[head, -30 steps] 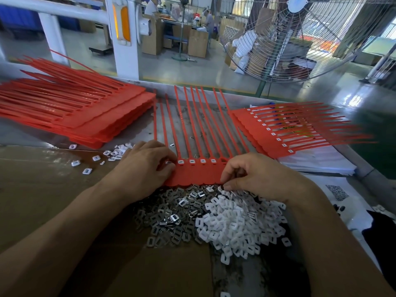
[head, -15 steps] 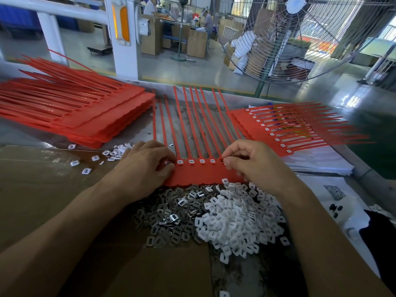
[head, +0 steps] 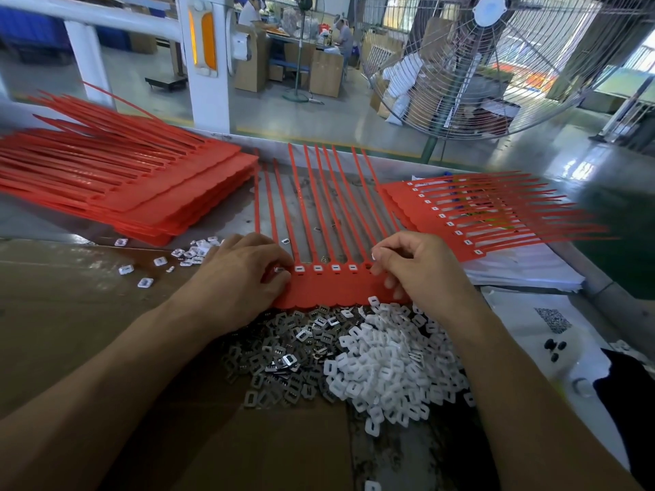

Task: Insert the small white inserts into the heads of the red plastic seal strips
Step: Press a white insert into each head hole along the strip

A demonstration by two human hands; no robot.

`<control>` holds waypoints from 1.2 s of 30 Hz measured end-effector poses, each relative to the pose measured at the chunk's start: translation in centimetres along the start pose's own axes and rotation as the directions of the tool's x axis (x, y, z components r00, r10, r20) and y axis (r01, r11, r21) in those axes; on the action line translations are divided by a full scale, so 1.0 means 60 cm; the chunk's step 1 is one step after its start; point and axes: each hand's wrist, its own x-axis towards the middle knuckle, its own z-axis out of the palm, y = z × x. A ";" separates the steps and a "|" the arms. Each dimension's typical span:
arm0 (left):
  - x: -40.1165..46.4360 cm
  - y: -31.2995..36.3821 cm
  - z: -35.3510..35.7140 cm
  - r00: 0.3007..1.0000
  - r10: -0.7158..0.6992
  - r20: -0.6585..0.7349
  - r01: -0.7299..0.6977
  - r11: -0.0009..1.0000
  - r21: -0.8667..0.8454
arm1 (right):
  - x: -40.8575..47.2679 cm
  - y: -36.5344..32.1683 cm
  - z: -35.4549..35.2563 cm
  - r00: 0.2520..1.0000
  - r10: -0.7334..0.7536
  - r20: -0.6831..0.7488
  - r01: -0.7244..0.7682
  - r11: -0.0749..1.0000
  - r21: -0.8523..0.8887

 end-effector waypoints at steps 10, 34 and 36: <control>0.000 -0.001 -0.001 1.000 0.001 0.009 -0.001 1.000 0.003 | 0.007 0.010 0.011 0.993 0.051 -0.106 -0.057 0.997 -0.056; 0.002 -0.007 0.005 1.000 0.005 -0.005 -0.005 1.000 -0.006 | 0.025 -0.007 0.022 0.979 0.185 -0.088 -0.201 0.955 -0.219; 0.002 -0.008 0.006 1.000 0.005 -0.001 -0.005 1.000 -0.005 | 0.024 -0.007 0.022 0.977 0.195 -0.091 -0.210 0.956 -0.204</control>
